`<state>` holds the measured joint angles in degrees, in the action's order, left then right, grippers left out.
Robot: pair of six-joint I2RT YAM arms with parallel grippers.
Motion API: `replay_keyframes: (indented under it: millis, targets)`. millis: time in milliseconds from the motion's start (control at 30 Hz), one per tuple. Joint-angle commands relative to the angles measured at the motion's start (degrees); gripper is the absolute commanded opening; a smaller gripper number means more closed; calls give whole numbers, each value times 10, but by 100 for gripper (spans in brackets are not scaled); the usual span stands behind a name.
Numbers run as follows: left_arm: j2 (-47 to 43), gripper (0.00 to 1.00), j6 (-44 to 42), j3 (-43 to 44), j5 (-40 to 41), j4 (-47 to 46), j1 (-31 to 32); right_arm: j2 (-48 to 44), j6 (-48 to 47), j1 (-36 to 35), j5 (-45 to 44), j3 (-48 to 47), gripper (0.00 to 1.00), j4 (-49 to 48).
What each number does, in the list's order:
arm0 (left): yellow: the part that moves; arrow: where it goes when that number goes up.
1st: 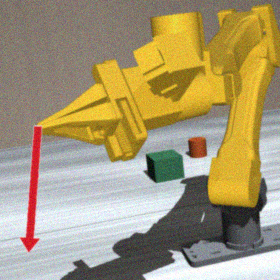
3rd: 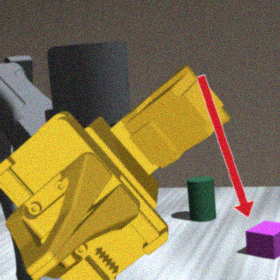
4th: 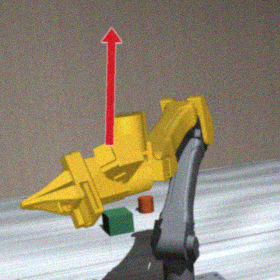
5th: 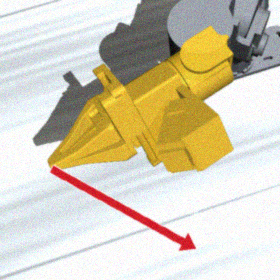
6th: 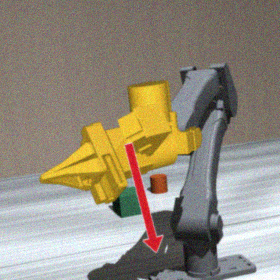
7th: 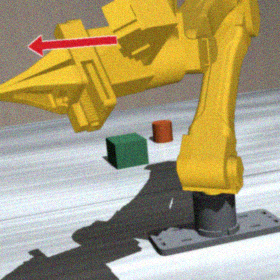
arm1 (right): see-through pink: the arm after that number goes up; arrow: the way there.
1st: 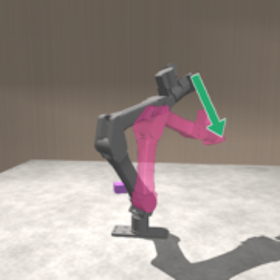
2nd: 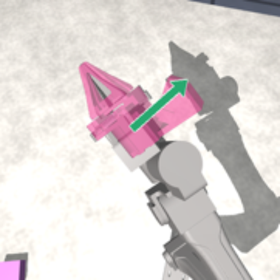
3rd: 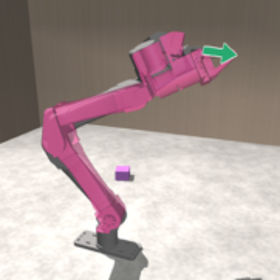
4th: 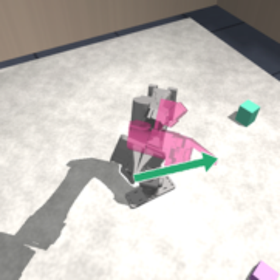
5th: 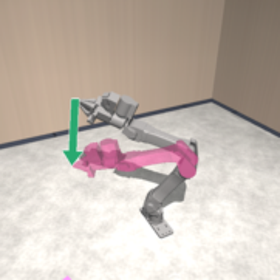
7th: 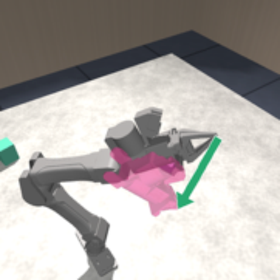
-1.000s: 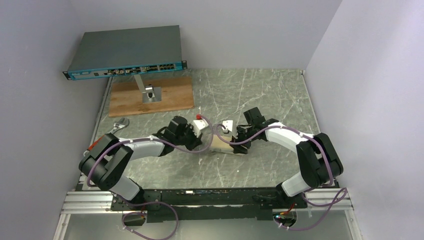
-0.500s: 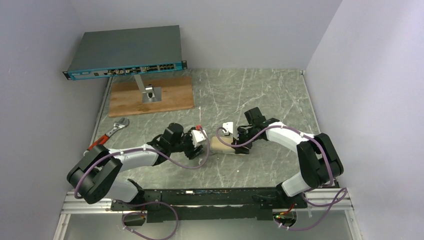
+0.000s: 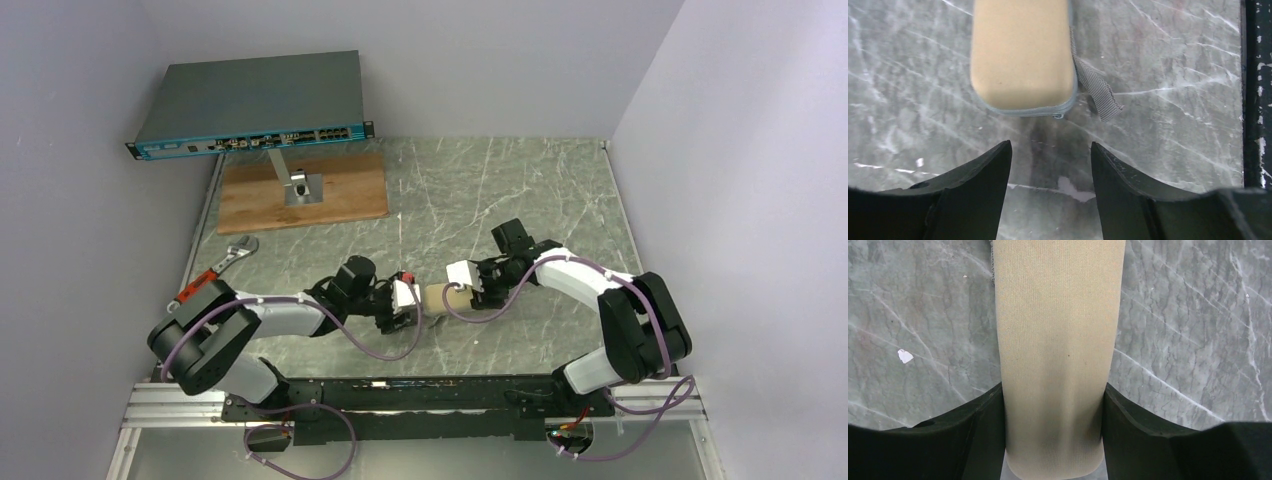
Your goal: Open the umbrella
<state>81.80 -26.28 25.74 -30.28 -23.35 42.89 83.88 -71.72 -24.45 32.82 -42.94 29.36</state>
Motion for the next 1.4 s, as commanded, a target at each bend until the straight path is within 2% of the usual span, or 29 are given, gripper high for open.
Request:
replay_keyframes:
  millis: [0, 167, 400, 533, 767, 933, 1033, 1167, 1367]
  targets:
    - [31, 63, 27, 18, -25, -40, 12, 32, -62, 2, -38, 15, 0, 75]
    - [49, 61, 44, 29, -22, -38, 15, 42, -62, 3, -31, 8, 0, 82]
    - [88, 60, 105, 33, -20, -89, 30, 47, -50, 5, -28, 6, 0, 80]
    - [105, 55, 132, 40, -9, -105, 44, 53, -40, 9, -25, 1, 0, 81]
    - [115, 25, 225, 46, 27, -116, 46, 64, -22, 17, -27, -4, 0, 80]
    - [85, 0, 235, 31, 49, -92, 45, 66, -32, 25, -26, -10, 0, 84]
    - [67, 0, 246, 34, 101, -57, 34, 64, -54, 24, -32, -6, 0, 85]
    - [58, 0, 226, 44, 90, -25, 3, 71, -85, 24, -40, -10, 0, 92]
    - [67, 0, 179, 72, 94, -13, -31, 52, -179, 23, -51, 2, 0, 107]
